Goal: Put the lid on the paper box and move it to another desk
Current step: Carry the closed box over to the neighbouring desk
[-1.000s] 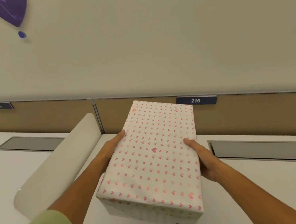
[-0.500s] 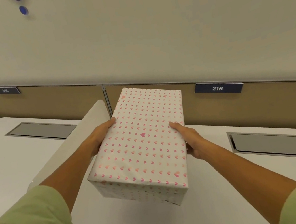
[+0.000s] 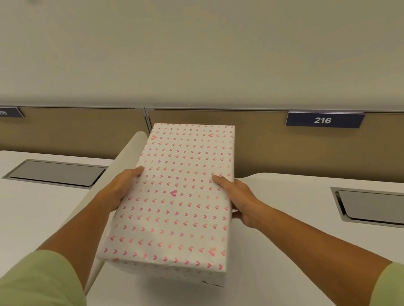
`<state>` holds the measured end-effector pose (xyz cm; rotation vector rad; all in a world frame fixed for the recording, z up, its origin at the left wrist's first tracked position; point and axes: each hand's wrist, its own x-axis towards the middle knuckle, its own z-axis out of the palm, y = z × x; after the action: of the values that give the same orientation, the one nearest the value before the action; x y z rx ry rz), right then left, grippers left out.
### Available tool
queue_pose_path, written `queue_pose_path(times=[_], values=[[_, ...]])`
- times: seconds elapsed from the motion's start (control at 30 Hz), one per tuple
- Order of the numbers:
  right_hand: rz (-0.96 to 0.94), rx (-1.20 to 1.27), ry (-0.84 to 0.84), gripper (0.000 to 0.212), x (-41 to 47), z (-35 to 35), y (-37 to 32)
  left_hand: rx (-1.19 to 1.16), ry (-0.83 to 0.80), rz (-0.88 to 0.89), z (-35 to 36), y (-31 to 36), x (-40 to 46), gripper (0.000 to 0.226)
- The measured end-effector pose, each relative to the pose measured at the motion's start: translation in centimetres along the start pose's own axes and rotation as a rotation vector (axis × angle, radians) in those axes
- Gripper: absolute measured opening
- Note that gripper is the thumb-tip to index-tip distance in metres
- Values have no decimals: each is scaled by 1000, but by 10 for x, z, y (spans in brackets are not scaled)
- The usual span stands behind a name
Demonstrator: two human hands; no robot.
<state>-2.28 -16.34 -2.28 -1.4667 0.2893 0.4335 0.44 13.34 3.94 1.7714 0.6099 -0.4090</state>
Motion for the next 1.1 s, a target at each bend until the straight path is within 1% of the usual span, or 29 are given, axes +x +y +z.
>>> queue_pose_path(times=[0.23,0.37,0.53,0.63,0.8,0.9,1.0,1.1], values=[[66,33,-43,81,27,26,12,97,53,-9,-16,-2,38,46],[97,50,-73,77,42,35,19,133,76,-18,-24,-5,57,47],[125,43,-72,71,58,41,23,165,88,-32,-30,-11,75,45],[143,39,-77,70,65,44,26,170,94,-44,-32,-11,82,44],[171,48,-75,70,73,47,31,242,165,0,-31,-19,97,43],[187,51,-74,70,76,50,34,253,185,-3,-30,-24,101,41],[199,44,-74,71,78,52,37,277,186,-14,-32,-27,104,43],[194,33,-78,71,79,54,37,301,199,-27,-32,-28,107,52]])
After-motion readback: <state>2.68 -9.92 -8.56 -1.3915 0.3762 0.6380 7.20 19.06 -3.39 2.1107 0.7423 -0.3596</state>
